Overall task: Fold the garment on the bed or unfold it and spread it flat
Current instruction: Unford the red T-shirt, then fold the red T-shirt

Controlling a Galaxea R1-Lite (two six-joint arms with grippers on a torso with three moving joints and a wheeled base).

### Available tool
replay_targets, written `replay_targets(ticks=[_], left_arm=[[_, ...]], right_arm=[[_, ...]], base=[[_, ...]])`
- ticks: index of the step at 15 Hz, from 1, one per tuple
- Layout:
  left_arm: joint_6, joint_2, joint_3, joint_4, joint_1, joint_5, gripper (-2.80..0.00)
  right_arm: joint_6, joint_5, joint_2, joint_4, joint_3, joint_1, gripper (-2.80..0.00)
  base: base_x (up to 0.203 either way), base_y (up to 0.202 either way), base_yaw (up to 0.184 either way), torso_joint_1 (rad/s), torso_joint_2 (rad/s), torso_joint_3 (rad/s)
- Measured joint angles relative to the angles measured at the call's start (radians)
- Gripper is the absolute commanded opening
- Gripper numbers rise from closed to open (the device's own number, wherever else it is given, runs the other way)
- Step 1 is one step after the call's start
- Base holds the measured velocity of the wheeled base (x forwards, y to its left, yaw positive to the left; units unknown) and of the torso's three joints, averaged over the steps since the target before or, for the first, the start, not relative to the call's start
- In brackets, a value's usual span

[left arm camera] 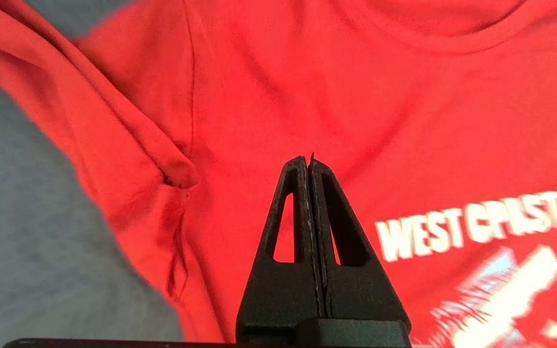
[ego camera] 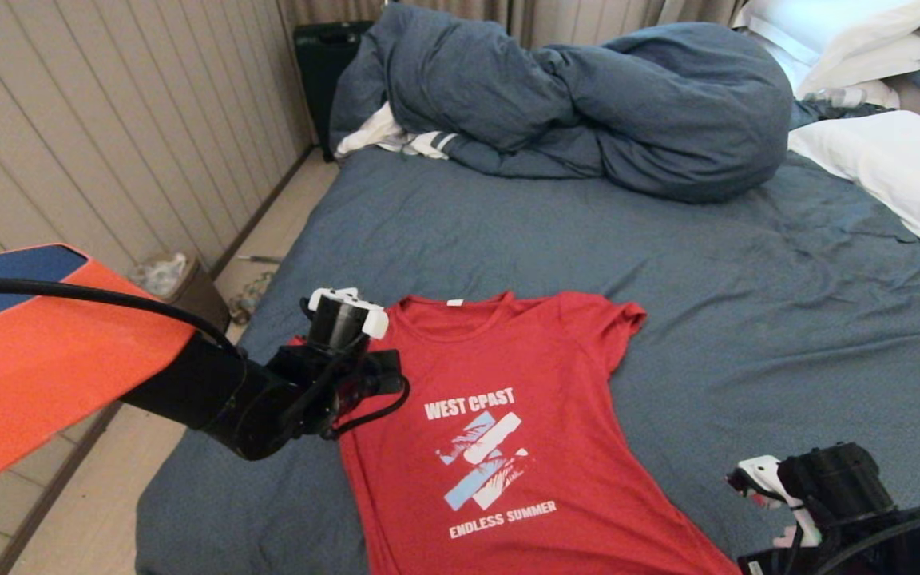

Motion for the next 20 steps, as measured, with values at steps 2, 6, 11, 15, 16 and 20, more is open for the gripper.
replay_targets(ticks=[2, 6, 11, 15, 16, 20], left_arm=[[0.003, -0.086, 0.026, 0.006, 0.004, 0.0, -2.8], [0.02, -0.336, 0.1, 0.076, 0.033, 0.014, -2.8], [0.107, -0.641, 0.294, 0.137, 0.259, -0.014, -2.8], [0.143, -0.904, 0.46, 0.216, 0.342, -0.135, -2.8], [0.146, -0.976, 0.509, 0.231, 0.35, -0.145, -2.8], [0.15, -1.243, 0.682, 0.302, 0.36, -0.152, -2.8]], right_arm=[[0.002, 0.002, -0.105, 0.011, -0.049, 0.0, -2.8], [0.009, 0.007, -0.373, 0.161, -0.204, 0.006, -2.8], [0.135, 0.042, -0.663, 0.34, -0.335, 0.009, -2.8], [0.172, 0.053, -0.825, 0.37, -0.261, 0.025, -2.8], [0.173, 0.053, -0.869, 0.372, -0.222, 0.03, -2.8], [0.176, 0.053, -1.055, 0.445, -0.11, 0.053, -2.8]], base=[[0.0, 0.0, 0.0, 0.0, 0.0, 0.0], [0.0, 0.0, 0.0, 0.0, 0.0, 0.0], [0.0, 0.0, 0.0, 0.0, 0.0, 0.0], [0.0, 0.0, 0.0, 0.0, 0.0, 0.0], [0.0, 0.0, 0.0, 0.0, 0.0, 0.0], [0.0, 0.0, 0.0, 0.0, 0.0, 0.0]])
